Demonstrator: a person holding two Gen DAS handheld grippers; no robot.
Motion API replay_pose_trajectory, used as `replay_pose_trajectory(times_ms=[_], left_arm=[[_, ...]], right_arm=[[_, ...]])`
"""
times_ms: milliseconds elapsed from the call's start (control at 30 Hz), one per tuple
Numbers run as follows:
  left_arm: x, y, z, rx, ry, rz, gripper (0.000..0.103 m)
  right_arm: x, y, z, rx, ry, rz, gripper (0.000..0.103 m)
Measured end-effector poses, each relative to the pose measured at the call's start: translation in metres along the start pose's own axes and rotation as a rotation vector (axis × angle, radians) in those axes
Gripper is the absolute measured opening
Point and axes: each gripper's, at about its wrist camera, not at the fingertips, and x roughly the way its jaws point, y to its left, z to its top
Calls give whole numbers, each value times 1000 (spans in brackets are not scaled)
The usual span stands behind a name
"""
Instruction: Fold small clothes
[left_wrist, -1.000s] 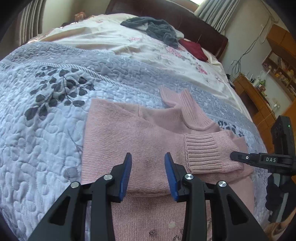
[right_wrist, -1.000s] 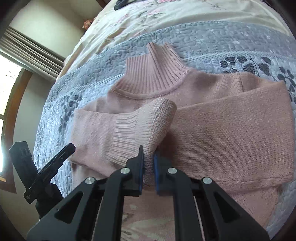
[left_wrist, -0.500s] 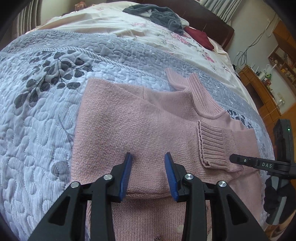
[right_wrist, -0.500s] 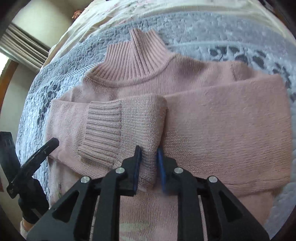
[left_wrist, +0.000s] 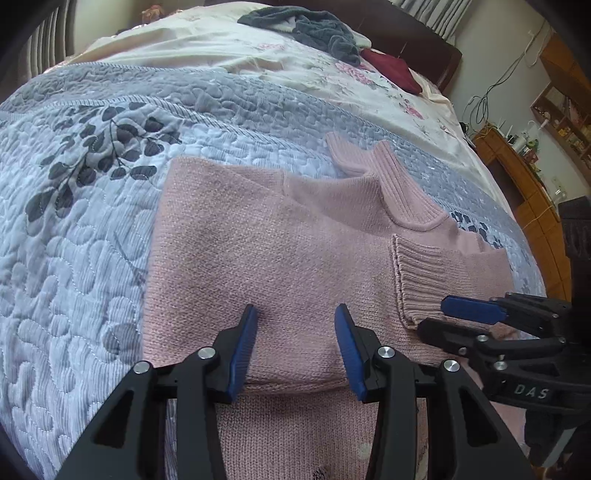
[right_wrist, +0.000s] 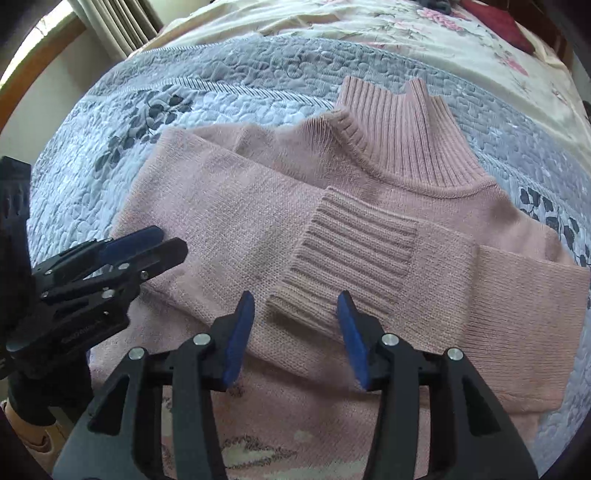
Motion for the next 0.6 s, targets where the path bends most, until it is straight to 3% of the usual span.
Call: replay_pose_trajectory(times_ms=[67, 133, 200, 400, 600], left_arm=[[1, 1, 0, -5, 2, -6, 44], [2, 1, -1, -3, 1, -5, 44], [3, 1, -1, 3, -1, 0, 44], [4, 1, -2, -5, -2, 0, 44], [5, 0, -2, 2, -6, 18, 44]], right_arm=[[9, -3, -1, 11, 10, -14, 44], [12, -4, -2, 11, 6, -30, 33], [9, -9, -2, 12, -1, -59, 7], [-47, -62, -14, 193, -127, 117, 7], [-101, -126, -41, 337, -235, 128, 7]])
